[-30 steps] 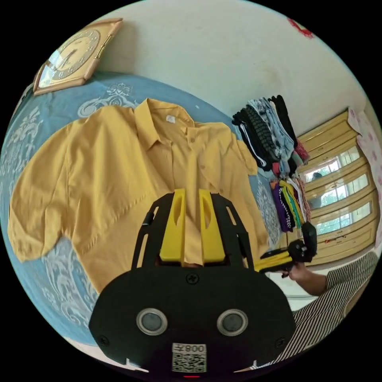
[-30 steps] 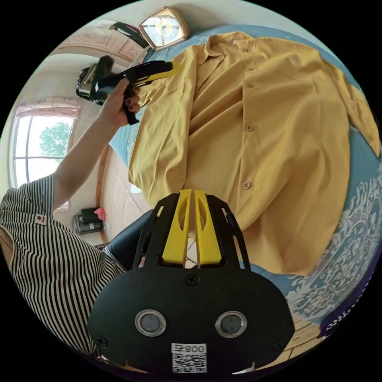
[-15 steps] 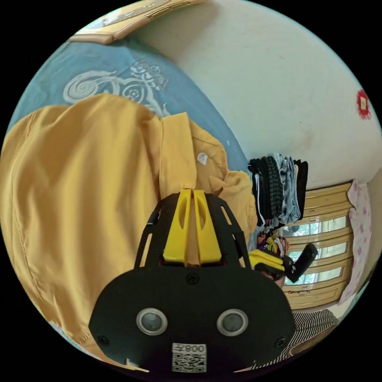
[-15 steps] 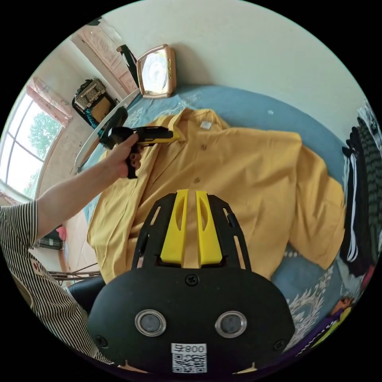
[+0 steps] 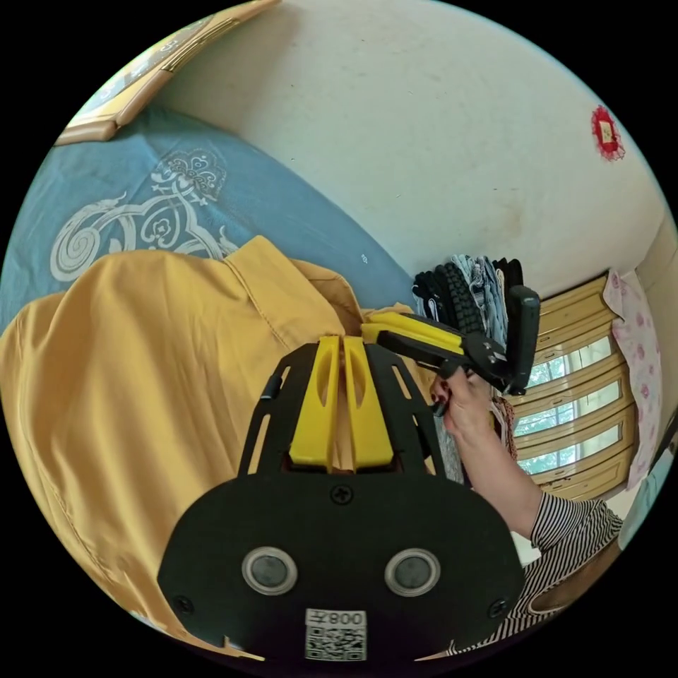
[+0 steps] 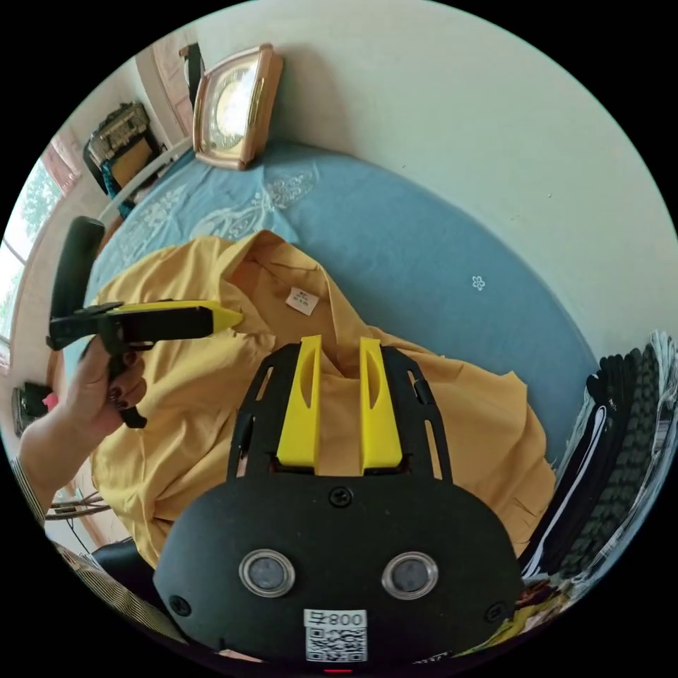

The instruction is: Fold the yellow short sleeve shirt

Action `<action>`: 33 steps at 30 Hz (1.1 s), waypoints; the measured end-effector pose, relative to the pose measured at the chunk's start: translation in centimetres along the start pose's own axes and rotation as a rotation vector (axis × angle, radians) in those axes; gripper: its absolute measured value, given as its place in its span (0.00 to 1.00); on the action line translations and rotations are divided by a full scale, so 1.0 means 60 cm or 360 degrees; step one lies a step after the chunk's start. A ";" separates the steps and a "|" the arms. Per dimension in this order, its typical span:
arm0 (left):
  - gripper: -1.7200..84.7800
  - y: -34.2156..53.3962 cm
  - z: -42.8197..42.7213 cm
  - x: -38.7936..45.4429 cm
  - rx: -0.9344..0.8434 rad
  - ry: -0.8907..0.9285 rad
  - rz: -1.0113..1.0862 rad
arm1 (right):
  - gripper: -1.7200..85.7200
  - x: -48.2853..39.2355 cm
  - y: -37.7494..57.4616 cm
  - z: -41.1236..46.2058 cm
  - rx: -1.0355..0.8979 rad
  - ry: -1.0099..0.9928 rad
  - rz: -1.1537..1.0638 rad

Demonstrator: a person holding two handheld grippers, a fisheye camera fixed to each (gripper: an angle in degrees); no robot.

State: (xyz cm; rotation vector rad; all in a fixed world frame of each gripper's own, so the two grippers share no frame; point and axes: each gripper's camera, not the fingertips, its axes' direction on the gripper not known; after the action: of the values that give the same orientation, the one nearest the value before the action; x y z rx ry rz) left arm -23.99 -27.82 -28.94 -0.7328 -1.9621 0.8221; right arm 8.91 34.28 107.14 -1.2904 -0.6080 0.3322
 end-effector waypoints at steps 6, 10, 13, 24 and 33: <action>0.03 -0.027 0.009 -0.011 0.0026 0.0105 0.0011 | 0.05 0.014 -0.046 0.029 -0.0094 0.0181 -0.0033; 0.03 -0.057 -0.001 -0.002 0.0110 0.0165 0.0078 | 0.04 0.055 -0.084 -0.022 0.0077 0.0117 0.0011; 0.03 -0.079 -0.004 -0.004 0.0151 0.0157 0.0087 | 0.04 0.098 -0.118 -0.047 0.0166 -0.0058 0.0111; 0.04 -0.104 0.038 -0.043 0.0068 0.0002 0.0041 | 0.10 0.199 -0.132 0.023 0.0027 -0.0259 0.0263; 0.04 -0.075 0.025 -0.055 0.0034 0.0015 0.0077 | 0.13 0.249 0.031 0.035 0.0179 -0.0264 0.0277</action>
State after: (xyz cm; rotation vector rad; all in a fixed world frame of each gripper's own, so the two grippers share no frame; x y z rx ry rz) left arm -24.63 -33.44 -27.67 -0.7729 -1.9308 0.8654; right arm 19.81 44.68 109.18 -1.2177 -0.6093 0.6135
